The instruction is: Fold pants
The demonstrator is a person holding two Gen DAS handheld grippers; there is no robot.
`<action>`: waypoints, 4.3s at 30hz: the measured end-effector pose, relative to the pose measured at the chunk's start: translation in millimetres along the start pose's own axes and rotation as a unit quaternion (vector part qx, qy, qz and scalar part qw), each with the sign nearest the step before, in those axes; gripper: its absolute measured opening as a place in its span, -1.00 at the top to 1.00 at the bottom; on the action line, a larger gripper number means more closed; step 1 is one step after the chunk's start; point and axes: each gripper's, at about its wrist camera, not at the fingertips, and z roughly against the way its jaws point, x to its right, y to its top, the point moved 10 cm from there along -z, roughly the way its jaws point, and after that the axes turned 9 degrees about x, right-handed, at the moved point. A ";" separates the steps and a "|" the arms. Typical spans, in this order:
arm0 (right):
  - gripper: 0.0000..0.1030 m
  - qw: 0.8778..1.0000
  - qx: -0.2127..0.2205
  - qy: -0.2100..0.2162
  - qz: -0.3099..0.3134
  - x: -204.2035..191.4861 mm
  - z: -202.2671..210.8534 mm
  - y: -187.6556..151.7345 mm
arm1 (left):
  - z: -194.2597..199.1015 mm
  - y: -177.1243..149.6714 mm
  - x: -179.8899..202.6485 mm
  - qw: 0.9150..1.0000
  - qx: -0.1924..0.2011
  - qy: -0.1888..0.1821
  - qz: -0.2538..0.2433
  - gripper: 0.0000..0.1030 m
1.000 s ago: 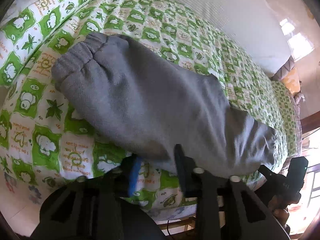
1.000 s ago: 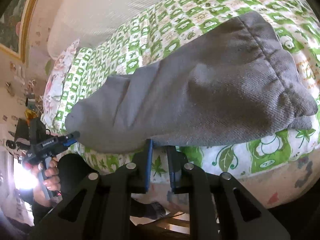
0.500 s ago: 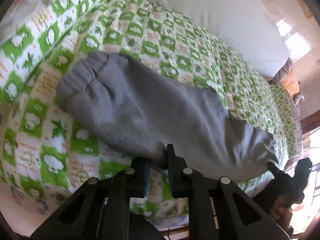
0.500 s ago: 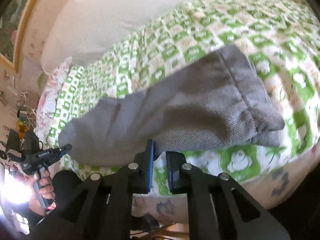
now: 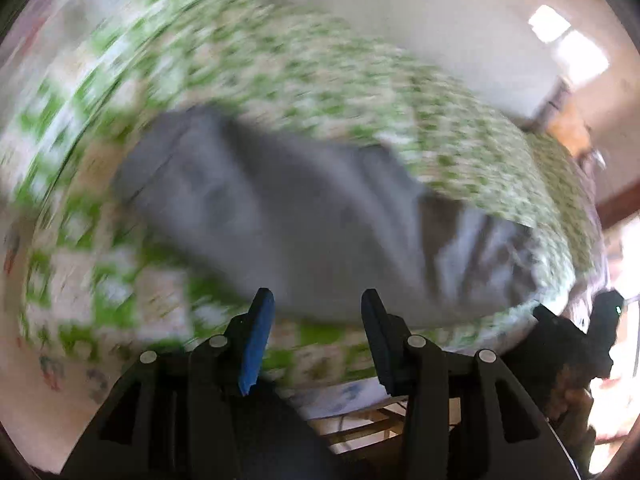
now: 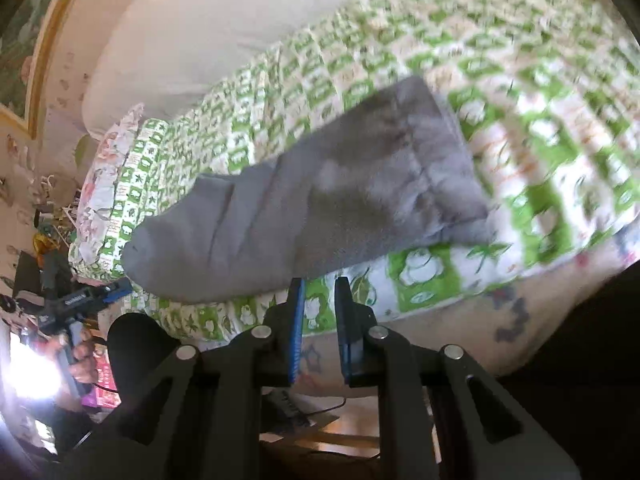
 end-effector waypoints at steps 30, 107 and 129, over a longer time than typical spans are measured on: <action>0.92 0.996 0.061 -0.055 -0.029 50.5 -45.4 86.9 | -174.7 99.9 94.5 0.986 -0.049 -0.018 -0.160 0.54; 0.32 0.983 0.095 0.007 -0.155 75.1 -5.2 30.1 | -221.0 -24.5 336.5 0.751 -0.265 -0.274 -0.539 0.10; 0.52 0.989 0.133 0.029 -0.057 27.4 14.7 48.6 | -185.5 -6.0 343.9 0.769 -0.203 -0.325 -0.512 0.83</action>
